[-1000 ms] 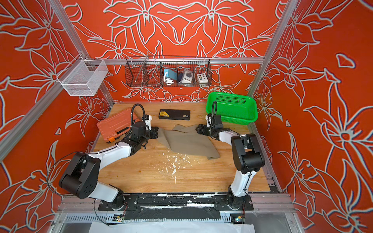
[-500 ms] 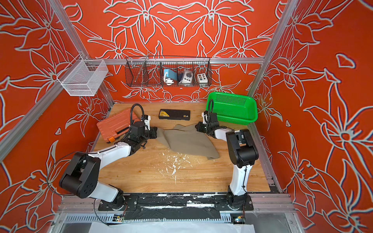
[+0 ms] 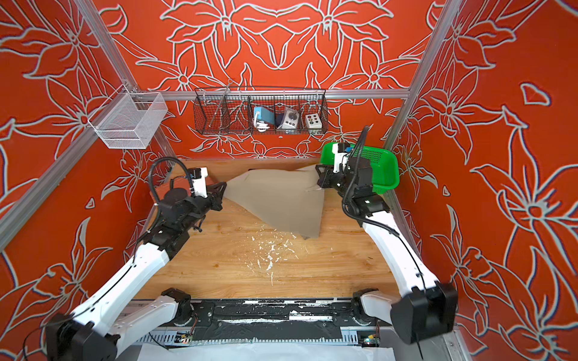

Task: Roll up the skirts
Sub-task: Flatten out the skirt at the center of the board.

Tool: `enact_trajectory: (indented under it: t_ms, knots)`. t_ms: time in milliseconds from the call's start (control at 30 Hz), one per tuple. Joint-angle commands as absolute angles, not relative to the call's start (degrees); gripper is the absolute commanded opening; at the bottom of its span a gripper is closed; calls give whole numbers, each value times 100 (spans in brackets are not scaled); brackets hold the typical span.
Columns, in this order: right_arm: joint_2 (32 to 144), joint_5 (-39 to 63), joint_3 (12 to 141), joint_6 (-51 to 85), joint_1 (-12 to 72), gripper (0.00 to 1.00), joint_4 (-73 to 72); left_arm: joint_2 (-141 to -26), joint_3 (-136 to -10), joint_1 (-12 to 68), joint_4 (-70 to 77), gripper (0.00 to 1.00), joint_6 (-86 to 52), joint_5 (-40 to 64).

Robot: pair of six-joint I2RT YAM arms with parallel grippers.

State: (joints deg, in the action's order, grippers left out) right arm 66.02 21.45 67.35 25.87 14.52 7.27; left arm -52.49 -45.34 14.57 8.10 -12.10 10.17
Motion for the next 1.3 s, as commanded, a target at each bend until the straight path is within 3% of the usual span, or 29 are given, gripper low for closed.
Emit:
enact_trajectory:
  t_ms: [0, 167, 367, 600, 800, 967, 1133, 1267]
  knots:
    - [6292, 1868, 7006, 2577, 1426, 0, 1723, -4797, -4764, 1433, 580, 0, -914, 1609]
    - [6326, 2013, 7501, 2672, 1416, 0, 2077, -4769, -5174, 1433, 492, 0, -872, 1632]
    - [7271, 2767, 8040, 2733, 1315, 0, 1445, -5472, -5526, 1433, 1206, 0, -729, 1479]
    - [8931, 4027, 10066, 3214, 1133, 0, 1058, -6624, -6623, 1432, 1586, 0, -564, 1587]
    - [9509, 4533, 11468, 3608, 1022, 0, 1206, -6466, -7165, 1456, 1491, 0, -291, 1650]
    - [8727, 4534, 10249, 3688, 866, 0, 858, -5480, -5893, 1623, 1847, 0, -512, 1699]
    - [6992, 4043, 7176, 3471, 809, 0, 223, -3860, -3414, 2060, 2329, 0, -1910, 1342]
    - [5784, 3480, 4722, 3448, 745, 0, -195, -2594, -1781, 3049, 1940, 0, -2596, 547]
